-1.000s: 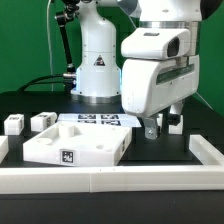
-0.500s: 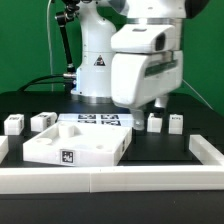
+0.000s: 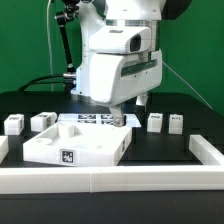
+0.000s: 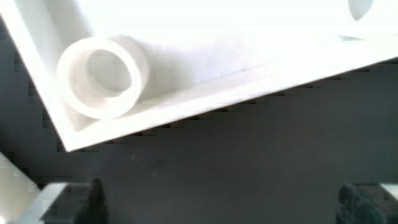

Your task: Assemble square table

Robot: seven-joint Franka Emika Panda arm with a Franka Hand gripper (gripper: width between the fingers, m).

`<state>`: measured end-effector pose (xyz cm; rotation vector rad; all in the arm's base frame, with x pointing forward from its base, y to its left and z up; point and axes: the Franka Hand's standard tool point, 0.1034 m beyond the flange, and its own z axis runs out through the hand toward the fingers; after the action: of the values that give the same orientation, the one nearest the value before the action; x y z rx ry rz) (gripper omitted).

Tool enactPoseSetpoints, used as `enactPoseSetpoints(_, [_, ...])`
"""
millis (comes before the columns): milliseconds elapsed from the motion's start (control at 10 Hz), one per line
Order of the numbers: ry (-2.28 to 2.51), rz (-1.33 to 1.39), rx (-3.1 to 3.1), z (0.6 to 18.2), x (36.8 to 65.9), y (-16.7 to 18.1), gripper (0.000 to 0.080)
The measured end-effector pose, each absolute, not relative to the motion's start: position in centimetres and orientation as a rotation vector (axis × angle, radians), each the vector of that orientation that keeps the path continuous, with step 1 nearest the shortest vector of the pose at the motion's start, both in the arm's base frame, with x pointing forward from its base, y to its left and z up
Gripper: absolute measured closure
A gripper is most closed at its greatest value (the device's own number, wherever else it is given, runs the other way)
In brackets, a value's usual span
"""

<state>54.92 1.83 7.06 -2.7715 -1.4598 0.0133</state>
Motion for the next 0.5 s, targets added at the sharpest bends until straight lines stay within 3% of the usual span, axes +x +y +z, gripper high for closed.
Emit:
enactPoseSetpoints(200, [-1.485,0.007,-2.758,6.6,53.8,1.5,0.0150])
enactPoseSetpoints(500, [-1.659,-0.004,-2.660,5.9,49.3,-0.8,0.0150])
